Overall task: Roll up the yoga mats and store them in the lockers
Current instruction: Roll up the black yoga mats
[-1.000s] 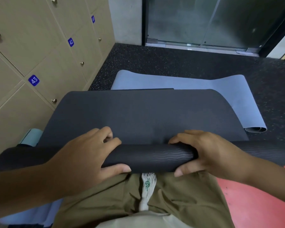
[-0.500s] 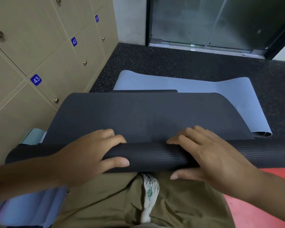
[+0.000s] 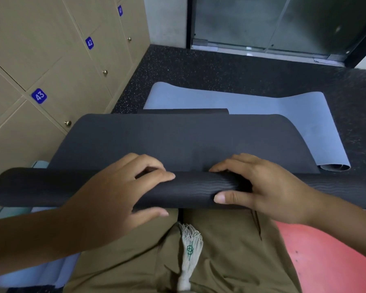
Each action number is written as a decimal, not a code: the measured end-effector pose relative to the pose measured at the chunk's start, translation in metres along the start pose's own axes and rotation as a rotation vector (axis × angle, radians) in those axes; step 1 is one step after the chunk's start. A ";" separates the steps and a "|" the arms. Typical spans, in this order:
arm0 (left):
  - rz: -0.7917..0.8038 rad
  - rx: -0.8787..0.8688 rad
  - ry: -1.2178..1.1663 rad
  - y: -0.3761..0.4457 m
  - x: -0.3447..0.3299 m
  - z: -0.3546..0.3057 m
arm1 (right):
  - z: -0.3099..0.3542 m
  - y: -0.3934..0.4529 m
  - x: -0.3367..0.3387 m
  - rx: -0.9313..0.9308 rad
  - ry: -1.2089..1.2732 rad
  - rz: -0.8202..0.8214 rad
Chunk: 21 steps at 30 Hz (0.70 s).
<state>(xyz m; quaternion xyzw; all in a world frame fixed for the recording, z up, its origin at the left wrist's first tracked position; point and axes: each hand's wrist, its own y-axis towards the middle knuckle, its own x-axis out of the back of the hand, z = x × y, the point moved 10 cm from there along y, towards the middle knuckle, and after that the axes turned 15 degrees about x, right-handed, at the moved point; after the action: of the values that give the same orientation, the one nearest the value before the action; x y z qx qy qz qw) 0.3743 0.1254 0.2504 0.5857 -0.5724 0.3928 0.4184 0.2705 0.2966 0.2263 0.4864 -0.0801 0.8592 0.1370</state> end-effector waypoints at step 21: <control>0.344 0.274 -0.320 0.070 -0.024 0.046 | 0.003 0.004 0.013 0.076 -0.479 -0.318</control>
<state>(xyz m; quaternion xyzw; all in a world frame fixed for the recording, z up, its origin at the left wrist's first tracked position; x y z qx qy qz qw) 0.3022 0.0905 0.2148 0.5857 -0.6636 0.4346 0.1666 0.2653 0.2938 0.2385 0.6865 -0.0006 0.6902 0.2287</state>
